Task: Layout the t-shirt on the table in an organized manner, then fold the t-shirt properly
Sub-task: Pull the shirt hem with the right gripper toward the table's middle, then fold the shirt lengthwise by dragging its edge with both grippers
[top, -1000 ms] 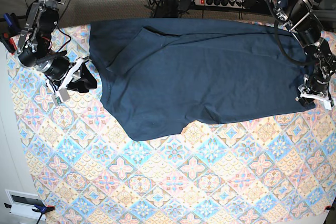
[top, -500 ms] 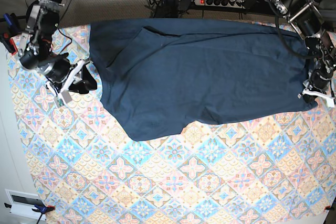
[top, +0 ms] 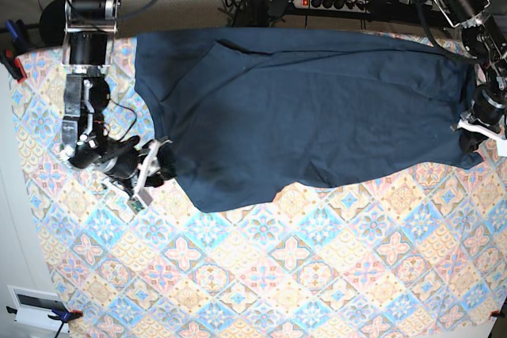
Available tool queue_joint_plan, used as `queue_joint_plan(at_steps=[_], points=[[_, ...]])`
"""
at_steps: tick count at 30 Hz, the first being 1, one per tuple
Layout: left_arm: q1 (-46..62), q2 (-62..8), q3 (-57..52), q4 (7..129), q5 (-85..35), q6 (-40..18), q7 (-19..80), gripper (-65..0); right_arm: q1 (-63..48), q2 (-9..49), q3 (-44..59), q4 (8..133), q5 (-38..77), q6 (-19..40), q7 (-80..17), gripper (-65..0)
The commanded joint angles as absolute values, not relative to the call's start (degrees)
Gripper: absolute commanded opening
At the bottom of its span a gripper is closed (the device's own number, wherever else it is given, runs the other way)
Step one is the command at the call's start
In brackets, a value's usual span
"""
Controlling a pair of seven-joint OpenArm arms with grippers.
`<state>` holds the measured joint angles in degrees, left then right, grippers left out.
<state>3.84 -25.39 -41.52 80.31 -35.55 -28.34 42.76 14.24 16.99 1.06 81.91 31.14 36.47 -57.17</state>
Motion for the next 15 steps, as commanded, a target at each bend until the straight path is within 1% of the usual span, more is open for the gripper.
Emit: queue_joint_plan(at_steps=[1, 7, 11, 15], points=[[4.35, -26.68, -41.89, 81.98, -36.79, -28.53, 41.89, -65.0, 16.48, 17.71, 0.31, 81.01, 31.16, 36.79, -56.31, -46.2], [9.45, -26.68, -41.89, 86.99, -40.31, -28.53, 41.89, -65.0, 23.25, 17.71, -6.99, 70.11, 31.08, 36.70, -49.80, -46.2], [11.56, -26.68, -42.07, 87.69, -41.80, -28.53, 41.89, -65.0, 26.77, 17.71, -9.01, 63.69, 30.73, 36.70, -46.55, -46.2], [12.62, -26.68, -42.15, 87.69, -41.98, -28.53, 41.89, -65.0, 28.18, 17.71, -9.01, 59.12, 24.04, 36.79, -43.30, -46.2]])
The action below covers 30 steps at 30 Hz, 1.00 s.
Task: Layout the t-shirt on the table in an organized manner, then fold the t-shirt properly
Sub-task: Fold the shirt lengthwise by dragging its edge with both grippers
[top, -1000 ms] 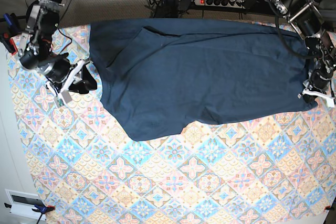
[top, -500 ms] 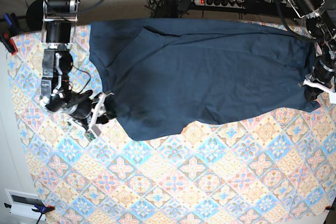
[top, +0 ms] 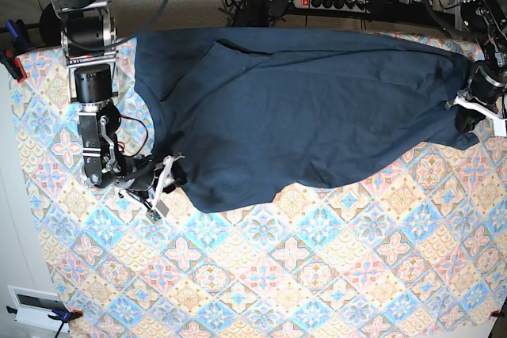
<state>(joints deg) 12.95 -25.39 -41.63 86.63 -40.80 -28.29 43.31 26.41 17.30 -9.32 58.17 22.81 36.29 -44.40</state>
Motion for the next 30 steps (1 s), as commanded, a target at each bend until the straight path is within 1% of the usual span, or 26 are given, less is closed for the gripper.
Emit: queue_joint_plan(at_steps=[1, 5, 18, 23, 25, 27, 30], points=[[12.62, -26.68, -42.15, 87.69, -42.24, -28.53, 41.89, -65.0, 28.18, 17.71, -9.01, 58.33, 22.73, 36.79, -42.59, -46.2], [12.70, -26.68, -42.15, 87.69, -42.86, -28.53, 41.89, -65.0, 28.26, 17.71, -9.01, 56.84, 20.44, 36.79, -41.01, -46.2], [12.53, -25.63, -42.15, 87.69, -42.86, -28.53, 41.89, -65.0, 28.26, 17.45, -9.36, 49.71, 20.35, 36.88, -37.93, -46.4], [12.53, -25.63, -42.15, 87.69, -42.86, -28.53, 41.89, -65.0, 28.00, 17.45, -15.16, 49.98, 20.35, 36.88, -37.85, -46.9], [12.53, -25.63, -42.15, 87.69, -42.86, -28.53, 41.89, -65.0, 28.00, 17.36, -15.78, 49.98, 20.53, 36.88, -37.85, -49.0], [12.44, -25.63, -42.15, 87.69, -42.68, -28.53, 41.89, -65.0, 28.00, 17.36, -15.69, 49.98, 20.62, 36.88, -37.85, -52.8], [12.44, -25.63, -42.15, 87.69, -42.68, -28.53, 41.89, -65.0, 28.00, 17.36, -15.69, 49.98, 20.62, 36.88, -37.85, -61.6]])
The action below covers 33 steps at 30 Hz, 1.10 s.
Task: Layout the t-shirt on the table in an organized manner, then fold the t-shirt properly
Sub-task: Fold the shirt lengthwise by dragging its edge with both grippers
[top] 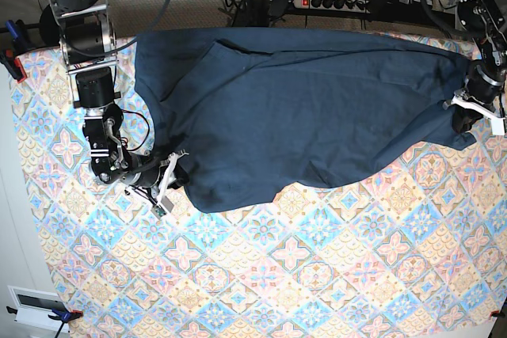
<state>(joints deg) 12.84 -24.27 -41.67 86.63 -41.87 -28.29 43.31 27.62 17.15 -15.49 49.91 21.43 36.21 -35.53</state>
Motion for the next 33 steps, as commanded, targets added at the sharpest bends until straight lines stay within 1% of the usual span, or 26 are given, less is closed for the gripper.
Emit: queue_joint_plan(at_steps=[1, 4, 7, 10, 13, 18, 20, 23, 24, 27, 31, 33], points=[[12.44, -25.63, -42.15, 87.69, -42.68, -28.53, 41.89, -65.0, 28.00, 17.36, -15.60, 49.98, 20.70, 36.88, -37.85, -64.4], [12.44, -25.63, -42.15, 87.69, -42.68, -28.53, 41.89, -65.0, 27.91, 17.45, -14.46, 53.14, 20.79, 36.88, -38.37, -65.0], [12.44, -25.54, -42.15, 87.69, -42.68, -28.53, 41.80, -65.0, 27.38, 17.45, -10.24, 61.58, 20.88, 36.97, -41.10, -65.0], [12.53, -25.54, -42.15, 87.69, -42.86, -28.53, 41.89, -65.0, 22.99, 17.45, -6.37, 69.14, 21.67, 38.37, -45.32, -65.0], [12.70, -25.63, -42.15, 87.78, -42.95, -28.62, 41.89, -65.0, 21.93, 17.63, -4.35, 75.47, 21.85, 38.81, -48.22, -65.0], [12.79, -25.89, -42.15, 87.78, -42.95, -28.79, 41.89, -65.0, 16.40, 17.71, -1.36, 82.51, 21.85, 38.81, -50.77, -65.0], [13.58, -25.98, -42.15, 88.40, -43.03, -31.08, 41.89, -65.0, 15.34, 17.71, -0.22, 85.67, 21.93, 38.81, -51.82, -65.0], [15.60, -25.98, -42.24, 92.53, -44.09, -33.54, 41.89, -65.0, 13.41, 17.71, 2.15, 89.01, 21.93, 38.99, -53.05, -65.0], [16.22, -25.98, -42.33, 93.49, -44.70, -33.63, 41.89, -65.0, 12.88, 17.71, 2.86, 89.71, 21.93, 39.87, -53.41, -65.0], [17.45, -25.98, -42.59, 94.90, -46.73, -33.63, 41.71, -65.0, 11.47, 17.71, 4.62, 90.77, 21.93, 40.00, -54.11, -65.0], [19.47, -25.98, -47.87, 94.99, -49.89, -33.71, 41.98, -65.0, 10.95, 17.71, 8.66, 93.14, 21.93, 40.00, -57.36, -65.0], [20.53, -26.07, -48.75, 94.90, -50.51, -33.80, 41.98, -65.0, 9.01, 17.71, 10.15, 93.93, 21.93, 40.00, -57.71, -65.0]])
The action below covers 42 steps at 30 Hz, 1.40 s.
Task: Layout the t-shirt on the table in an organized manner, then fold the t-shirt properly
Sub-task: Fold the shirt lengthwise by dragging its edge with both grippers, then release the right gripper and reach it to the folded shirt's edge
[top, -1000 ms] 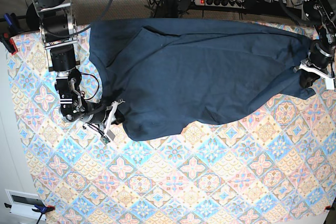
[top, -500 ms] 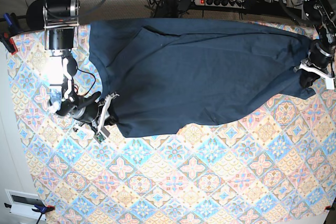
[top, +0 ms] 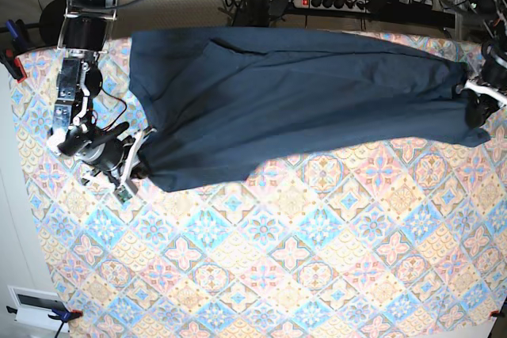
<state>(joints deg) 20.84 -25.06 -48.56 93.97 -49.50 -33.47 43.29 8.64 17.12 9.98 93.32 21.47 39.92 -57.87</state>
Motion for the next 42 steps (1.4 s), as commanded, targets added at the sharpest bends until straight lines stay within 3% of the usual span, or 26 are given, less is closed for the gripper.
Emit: queue_joint_plan(at_steps=[1, 12, 25, 38, 42], points=[[21.05, -26.07, -48.92, 94.90, -50.51, -33.80, 41.98, -65.0, 8.13, 17.71, 10.68, 94.37, 21.93, 40.00, -57.80, -65.0], [22.11, -26.77, -48.75, 88.04, -49.98, -33.80, 41.89, -65.0, 1.10, 22.55, 11.30, 97.10, 30.81, 40.00, -57.54, -65.0], [20.53, -26.42, -42.68, 86.55, -38.11, -33.80, 41.45, -64.9, -5.05, 22.55, 16.13, 97.54, 30.99, 40.00, -57.89, -65.0], [20.44, -26.77, -39.96, 83.03, -37.32, -33.80, 41.63, -64.5, -12.62, 22.55, 15.78, 97.54, 30.99, 40.00, -57.98, -65.0], [20.35, -26.86, -37.85, 83.38, -34.86, -33.71, 41.54, -58.8, -12.97, 22.55, 15.78, 97.98, 30.81, 40.00, -57.98, -65.0]])
